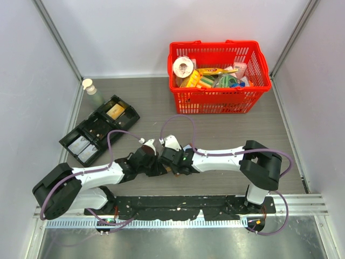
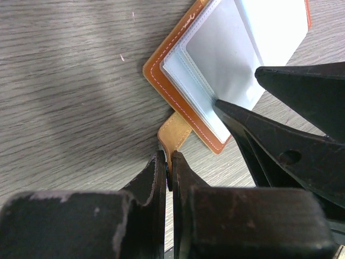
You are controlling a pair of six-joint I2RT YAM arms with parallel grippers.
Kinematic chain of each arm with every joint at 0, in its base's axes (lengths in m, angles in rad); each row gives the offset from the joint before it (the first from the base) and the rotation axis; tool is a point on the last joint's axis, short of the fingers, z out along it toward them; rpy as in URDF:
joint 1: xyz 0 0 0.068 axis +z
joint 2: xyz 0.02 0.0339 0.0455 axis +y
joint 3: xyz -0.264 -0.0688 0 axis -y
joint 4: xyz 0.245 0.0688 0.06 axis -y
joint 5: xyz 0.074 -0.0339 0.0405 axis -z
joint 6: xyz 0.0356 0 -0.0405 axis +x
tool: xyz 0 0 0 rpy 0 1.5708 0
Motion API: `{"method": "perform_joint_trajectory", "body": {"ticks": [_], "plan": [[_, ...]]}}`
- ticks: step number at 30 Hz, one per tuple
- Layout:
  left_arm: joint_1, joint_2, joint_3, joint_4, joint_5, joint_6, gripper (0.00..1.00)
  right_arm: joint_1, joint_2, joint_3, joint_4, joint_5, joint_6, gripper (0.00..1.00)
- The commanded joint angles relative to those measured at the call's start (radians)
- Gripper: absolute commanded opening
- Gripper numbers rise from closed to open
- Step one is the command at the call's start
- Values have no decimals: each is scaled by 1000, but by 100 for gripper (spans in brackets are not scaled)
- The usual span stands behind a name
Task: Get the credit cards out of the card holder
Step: Remove the credit card from the card holder.
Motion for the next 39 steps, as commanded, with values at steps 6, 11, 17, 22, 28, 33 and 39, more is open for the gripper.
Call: {"method": "perform_joint_trajectory", "body": {"ticks": [6, 11, 17, 22, 28, 33, 39], "plan": [[-18, 0, -15, -47, 5, 2, 0, -2, -45, 46, -100, 209, -29, 44], [-20, 3, -17, -45, 5, 2, 0, -2, -76, 55, -100, 180, -51, 44], [-20, 4, -21, -47, 2, 2, 0, -5, -106, 67, -97, 107, -74, 44], [-21, -11, -26, -48, -3, 3, 0, -26, -122, 55, -108, 133, -75, 44], [-21, -62, -7, -191, -90, 40, 0, -123, -179, -2, -111, 117, -68, 44], [-20, -68, 37, -281, -185, 89, 0, -205, -220, -61, -94, 55, -81, 44], [11, 10, 144, -332, -280, 153, 17, -235, -284, -120, 20, -133, -88, 36]]}}
